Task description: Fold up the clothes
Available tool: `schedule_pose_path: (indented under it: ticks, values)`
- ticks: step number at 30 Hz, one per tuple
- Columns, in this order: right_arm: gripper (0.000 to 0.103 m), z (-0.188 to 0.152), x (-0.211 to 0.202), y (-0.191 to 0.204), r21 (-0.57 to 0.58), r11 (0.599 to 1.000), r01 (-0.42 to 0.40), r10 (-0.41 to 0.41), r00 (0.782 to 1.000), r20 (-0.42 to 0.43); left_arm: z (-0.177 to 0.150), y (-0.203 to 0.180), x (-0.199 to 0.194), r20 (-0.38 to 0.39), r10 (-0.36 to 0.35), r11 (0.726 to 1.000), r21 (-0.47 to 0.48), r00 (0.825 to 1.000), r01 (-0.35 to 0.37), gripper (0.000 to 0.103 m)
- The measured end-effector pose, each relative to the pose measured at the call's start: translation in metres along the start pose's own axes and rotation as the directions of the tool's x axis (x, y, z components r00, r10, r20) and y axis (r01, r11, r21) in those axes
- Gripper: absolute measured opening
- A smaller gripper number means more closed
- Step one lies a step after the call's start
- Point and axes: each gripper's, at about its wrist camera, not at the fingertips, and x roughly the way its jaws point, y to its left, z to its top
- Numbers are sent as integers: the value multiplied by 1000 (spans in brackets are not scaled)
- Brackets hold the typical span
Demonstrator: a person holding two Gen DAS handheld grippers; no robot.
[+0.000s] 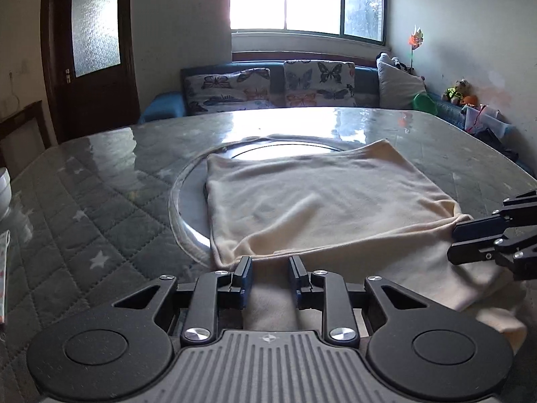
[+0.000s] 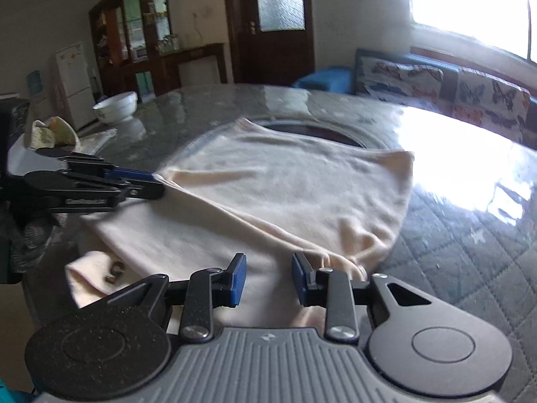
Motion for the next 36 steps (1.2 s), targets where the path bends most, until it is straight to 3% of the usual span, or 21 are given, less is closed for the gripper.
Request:
schedule_pose_path:
  ticks: [7,9,10,16,20,28,33,36]
  values:
    - [31,7,-5,-1,-13,1000,8,-7,1000,24,-2,2,-3,3,0,1000,1,1000,0,29]
    - [32,4,1,-3,-16,1000,12,-12,1000,-3,0,0,-3,0,5,1000,9,1000,-5,33]
    - [32,3,0,-3,-24,1000,8,-8,1000,-3,1,-1,-5,1,13,1000,18,1000,-13,42]
    - [43,1,-21,13,-120,992,-26,28,1000,13,-5,-11,-35,22,-44,993,108,999,42,46]
    - [44,-11,-17,21,-184,983,-27,19,999,-45,-16,-21,-57,26,-74,980,188,997,68,47]
    - [52,-14,-42,27,-249,968,-33,30,999,-15,-44,-31,-91,3,-77,917,393,997,69,53]
    - [60,-22,-52,31,-298,954,-35,25,999,-38,-62,-54,-89,5,-96,847,526,995,78,56]
    - [63,-29,-57,34,-331,943,-37,20,998,-55,-66,-65,-81,25,-115,826,557,993,82,56]
